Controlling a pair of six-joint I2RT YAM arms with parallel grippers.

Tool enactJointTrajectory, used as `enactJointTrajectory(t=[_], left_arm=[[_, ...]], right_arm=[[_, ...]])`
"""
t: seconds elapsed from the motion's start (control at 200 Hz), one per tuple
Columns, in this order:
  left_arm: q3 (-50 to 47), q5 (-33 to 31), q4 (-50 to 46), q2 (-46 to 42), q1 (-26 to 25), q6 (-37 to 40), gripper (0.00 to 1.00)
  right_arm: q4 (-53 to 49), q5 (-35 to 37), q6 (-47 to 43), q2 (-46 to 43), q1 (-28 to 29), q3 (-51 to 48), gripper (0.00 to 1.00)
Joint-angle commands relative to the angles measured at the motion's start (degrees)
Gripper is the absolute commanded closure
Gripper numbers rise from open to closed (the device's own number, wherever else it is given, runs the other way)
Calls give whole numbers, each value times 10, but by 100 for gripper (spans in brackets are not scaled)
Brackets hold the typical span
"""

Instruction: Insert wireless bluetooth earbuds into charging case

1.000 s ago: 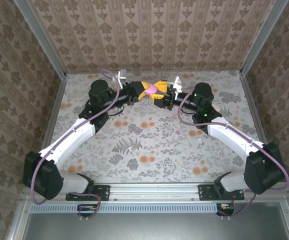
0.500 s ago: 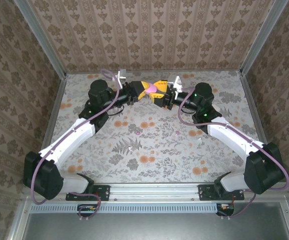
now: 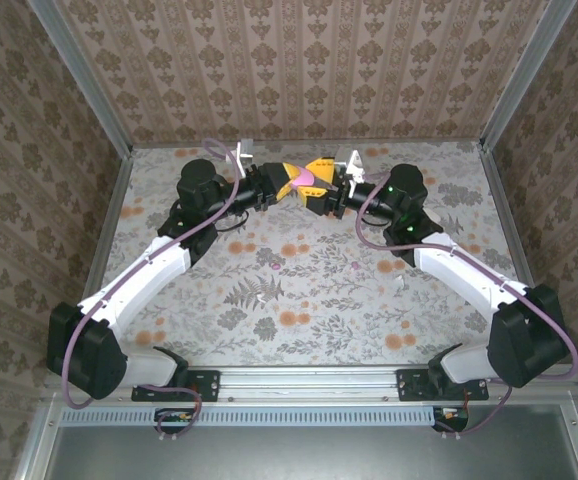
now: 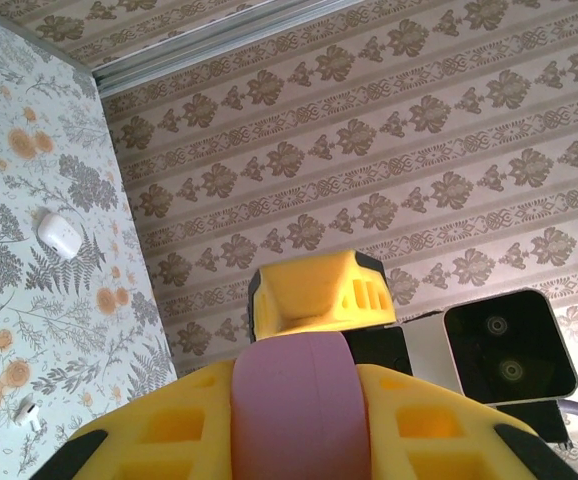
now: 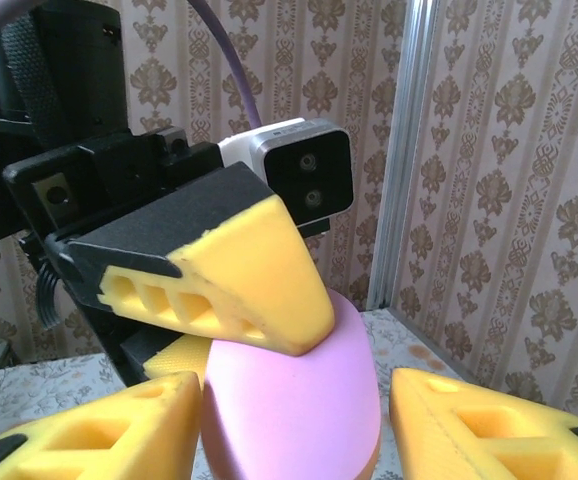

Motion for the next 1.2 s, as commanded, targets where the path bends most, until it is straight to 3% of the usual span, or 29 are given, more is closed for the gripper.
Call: enactJointTrajectory(t=[0.0, 0.205, 0.625, 0.695, 0.805, 0.965, 1.195], left_arm=[[4, 11, 21, 1, 0, -5, 86], [5, 10, 22, 2, 0, -4, 86], [-2, 4, 21, -2, 2, -3, 86], [-1, 4, 20, -2, 3, -3, 86], [-1, 4, 20, -3, 3, -3, 86], [-2, 3, 19, -3, 3, -3, 86], [-4, 2, 17, -6, 4, -2, 86]], right_arm=[[-1, -1, 0, 13, 3, 16, 45], [-3, 0, -2, 12, 3, 12, 51], [12, 9, 3, 5, 3, -3, 48], [6, 6, 0, 5, 2, -3, 54], [1, 5, 0, 5, 3, -3, 55], [7, 14, 2, -15, 3, -12, 47], [5, 22, -2, -25, 0, -22, 46]])
